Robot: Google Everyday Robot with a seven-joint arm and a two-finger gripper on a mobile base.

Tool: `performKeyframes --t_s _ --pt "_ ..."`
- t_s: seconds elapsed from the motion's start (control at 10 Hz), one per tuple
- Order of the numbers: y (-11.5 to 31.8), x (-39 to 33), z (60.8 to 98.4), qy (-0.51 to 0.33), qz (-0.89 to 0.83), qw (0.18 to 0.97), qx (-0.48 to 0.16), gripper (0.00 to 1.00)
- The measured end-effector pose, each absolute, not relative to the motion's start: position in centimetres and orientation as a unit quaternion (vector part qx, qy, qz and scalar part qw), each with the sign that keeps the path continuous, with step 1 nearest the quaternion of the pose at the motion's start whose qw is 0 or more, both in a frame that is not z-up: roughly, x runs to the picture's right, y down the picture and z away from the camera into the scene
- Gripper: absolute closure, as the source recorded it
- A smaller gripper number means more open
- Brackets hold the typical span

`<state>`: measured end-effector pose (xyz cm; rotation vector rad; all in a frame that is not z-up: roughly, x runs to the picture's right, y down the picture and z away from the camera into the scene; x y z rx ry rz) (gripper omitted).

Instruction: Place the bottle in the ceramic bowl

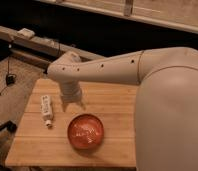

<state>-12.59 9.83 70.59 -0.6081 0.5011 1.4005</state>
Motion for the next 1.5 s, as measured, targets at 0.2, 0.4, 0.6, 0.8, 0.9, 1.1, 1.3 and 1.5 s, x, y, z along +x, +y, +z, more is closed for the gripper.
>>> performKeyframes --t_s 0.2,0.4,0.6,0.8,0.9,1.1,1.3,1.5 --pt "8.9 -15.9 71.3 0.213 0.611 0.709 -0.280 0.35" --pt "8.3 -19.0 71.8 0.204 0.592 0.724 -0.289 0.35" --pt "8.1 -22.0 72.9 0.196 0.571 0.741 -0.295 0.35" --pt "8.7 -24.6 74.7 0.184 0.549 0.760 -0.297 0.35" --pt "9.1 -25.5 75.9 0.178 0.544 0.764 -0.298 0.35" --pt "9.6 -26.9 77.0 0.171 0.532 0.771 -0.305 0.35" --pt "9.5 -27.6 77.9 0.167 0.525 0.777 -0.306 0.35" --pt "9.6 -29.2 78.8 0.165 0.511 0.784 -0.310 0.35"
